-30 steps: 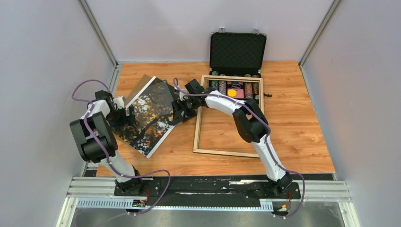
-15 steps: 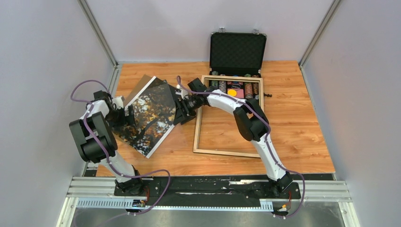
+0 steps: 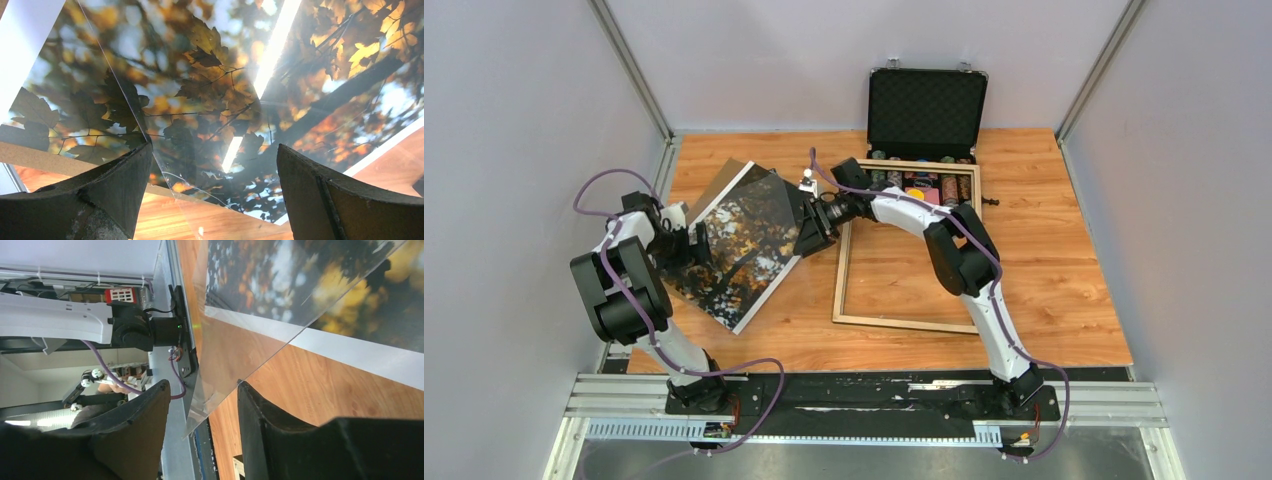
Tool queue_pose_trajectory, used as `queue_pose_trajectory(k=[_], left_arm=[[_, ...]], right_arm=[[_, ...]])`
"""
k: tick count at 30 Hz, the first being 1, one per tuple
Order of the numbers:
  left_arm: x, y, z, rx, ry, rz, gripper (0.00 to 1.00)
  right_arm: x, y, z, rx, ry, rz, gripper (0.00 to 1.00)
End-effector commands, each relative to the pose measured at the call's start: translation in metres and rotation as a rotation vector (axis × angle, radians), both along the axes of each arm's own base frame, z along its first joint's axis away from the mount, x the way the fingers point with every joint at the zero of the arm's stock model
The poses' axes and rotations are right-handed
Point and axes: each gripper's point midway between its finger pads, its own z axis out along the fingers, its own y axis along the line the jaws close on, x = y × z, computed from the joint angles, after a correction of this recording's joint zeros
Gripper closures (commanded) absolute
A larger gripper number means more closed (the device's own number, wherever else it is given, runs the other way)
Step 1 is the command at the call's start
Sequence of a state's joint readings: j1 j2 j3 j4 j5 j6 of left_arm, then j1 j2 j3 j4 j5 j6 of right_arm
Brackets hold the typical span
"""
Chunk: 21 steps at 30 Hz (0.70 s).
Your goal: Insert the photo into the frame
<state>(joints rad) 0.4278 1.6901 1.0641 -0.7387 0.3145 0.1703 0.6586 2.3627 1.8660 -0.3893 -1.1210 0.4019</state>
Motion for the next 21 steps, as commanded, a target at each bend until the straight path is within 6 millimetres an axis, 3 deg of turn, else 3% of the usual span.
queue_pose_trajectory(k=[1, 10, 21], left_arm=[[0.007, -0.019, 0.012, -0.098, -0.068, -0.05, 0.0], [0.007, -0.029, 0.021, -0.142, -0.113, -0.115, 0.0], [0.005, -0.035, 0.027, -0.154, -0.15, -0.171, 0.0]], right_arm=[[-0.009, 0.005, 0.038, 0.117, 0.004, 0.052, 0.5], [-0.013, 0.006, 0.031, 0.162, 0.093, 0.088, 0.51], [0.014, 0.017, 0.014, 0.085, 0.06, -0.043, 0.53]])
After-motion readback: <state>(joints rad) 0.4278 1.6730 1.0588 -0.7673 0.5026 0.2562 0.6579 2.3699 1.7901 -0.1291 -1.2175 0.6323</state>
